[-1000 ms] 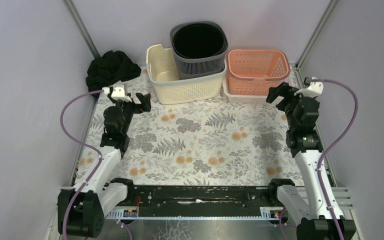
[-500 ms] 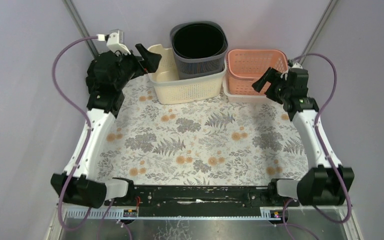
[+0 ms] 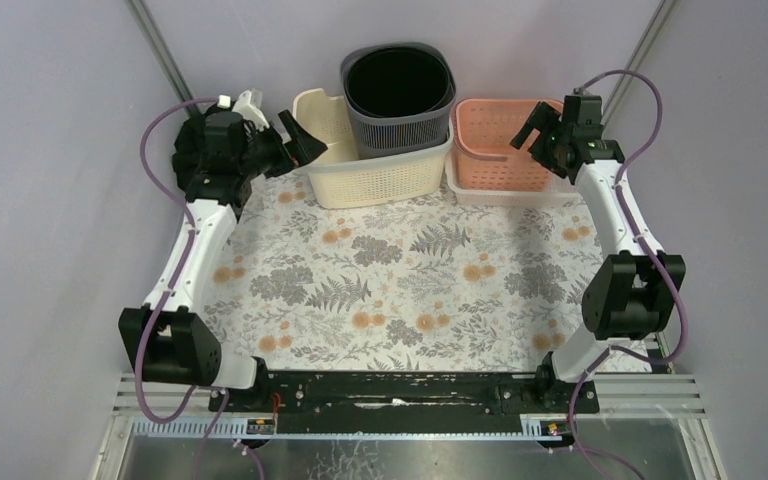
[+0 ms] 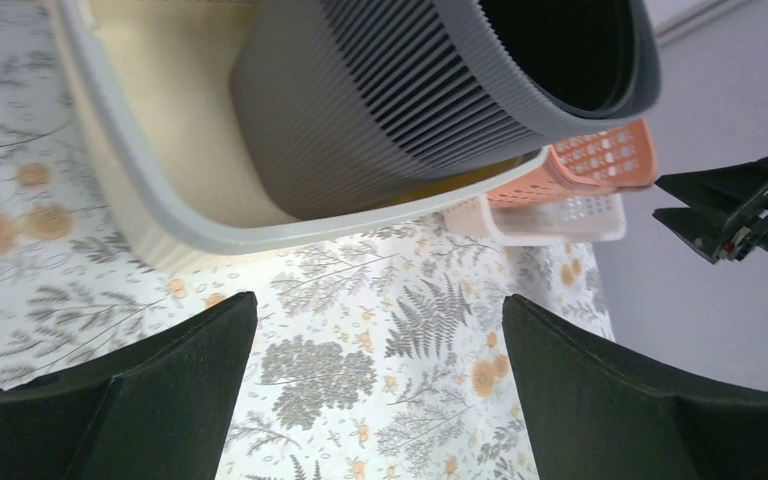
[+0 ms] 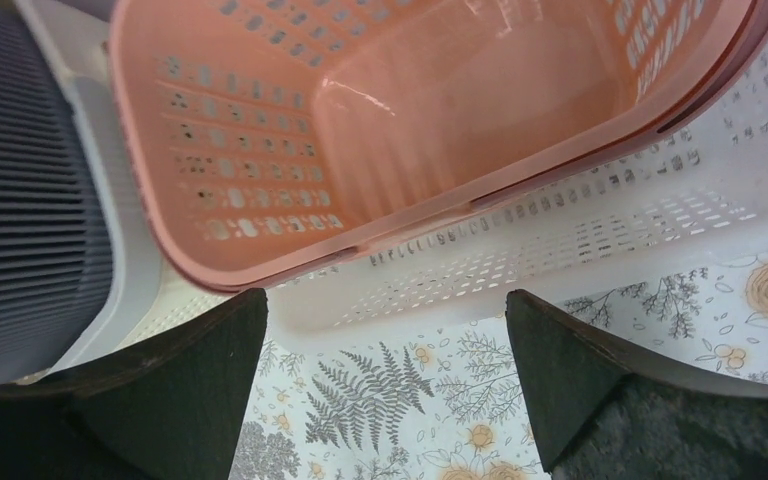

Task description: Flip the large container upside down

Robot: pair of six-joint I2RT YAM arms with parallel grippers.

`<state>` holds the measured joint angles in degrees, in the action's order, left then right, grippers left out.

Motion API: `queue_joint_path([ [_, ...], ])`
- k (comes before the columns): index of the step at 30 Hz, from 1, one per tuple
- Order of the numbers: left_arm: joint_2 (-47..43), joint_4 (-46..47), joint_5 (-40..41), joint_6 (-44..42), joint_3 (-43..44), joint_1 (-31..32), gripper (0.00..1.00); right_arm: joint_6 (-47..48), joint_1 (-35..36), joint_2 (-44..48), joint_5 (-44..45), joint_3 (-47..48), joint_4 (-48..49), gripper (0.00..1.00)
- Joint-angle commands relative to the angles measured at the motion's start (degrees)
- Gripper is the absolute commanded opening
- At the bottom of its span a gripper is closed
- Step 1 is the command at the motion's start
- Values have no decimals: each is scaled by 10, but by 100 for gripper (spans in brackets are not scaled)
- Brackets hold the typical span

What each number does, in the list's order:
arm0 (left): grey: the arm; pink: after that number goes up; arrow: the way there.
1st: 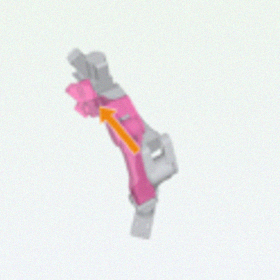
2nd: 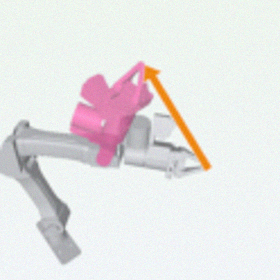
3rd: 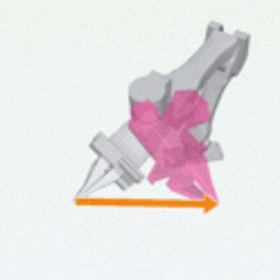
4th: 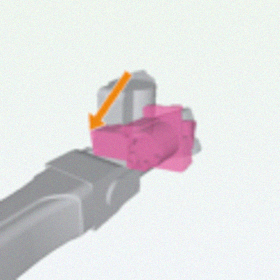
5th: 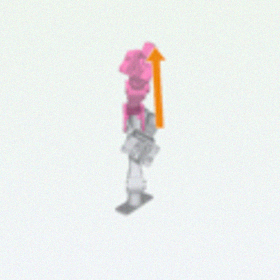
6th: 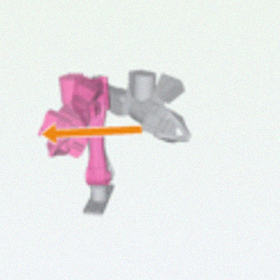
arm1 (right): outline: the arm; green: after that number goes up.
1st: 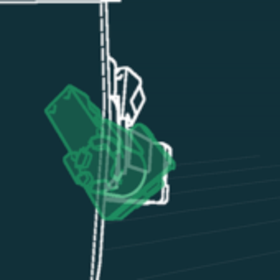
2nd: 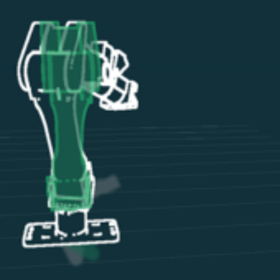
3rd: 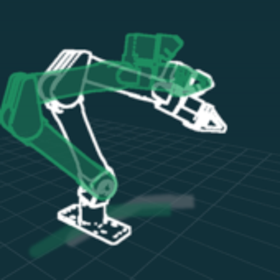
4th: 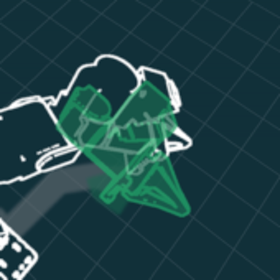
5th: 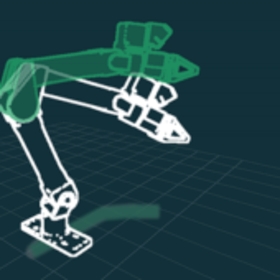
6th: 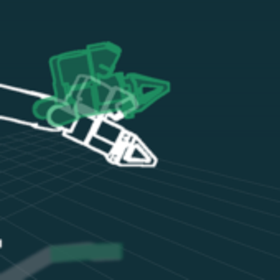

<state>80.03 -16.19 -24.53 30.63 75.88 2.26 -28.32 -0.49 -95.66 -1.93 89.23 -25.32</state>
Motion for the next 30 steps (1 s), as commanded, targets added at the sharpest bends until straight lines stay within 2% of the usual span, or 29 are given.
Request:
queue_joint_path([
  [1,-36,-53,78,-24,8,1,100,-46,3,-23,19,23,-11,96],
  [5,-61,-58,112,-19,-12,2,100,-76,10,-48,29,12,14,95],
  [13,-57,-85,74,-36,-7,5,100,-128,11,-85,63,14,47,99],
  [20,-59,-97,103,-50,-9,25,100,-141,13,-141,68,62,29,100],
  [21,-60,-98,106,-50,-11,28,100,-140,14,-147,66,68,26,98],
  [22,-61,-98,109,-51,-14,31,100,-139,13,-151,65,69,26,93],
  [24,-63,-98,113,-52,-19,35,100,-140,14,-153,59,61,35,79],
  [28,-75,-99,117,-62,-28,44,100,-139,14,-155,53,66,39,33],
  [30,-82,-103,113,-65,-31,49,100,-137,14,-159,53,79,32,16],
])
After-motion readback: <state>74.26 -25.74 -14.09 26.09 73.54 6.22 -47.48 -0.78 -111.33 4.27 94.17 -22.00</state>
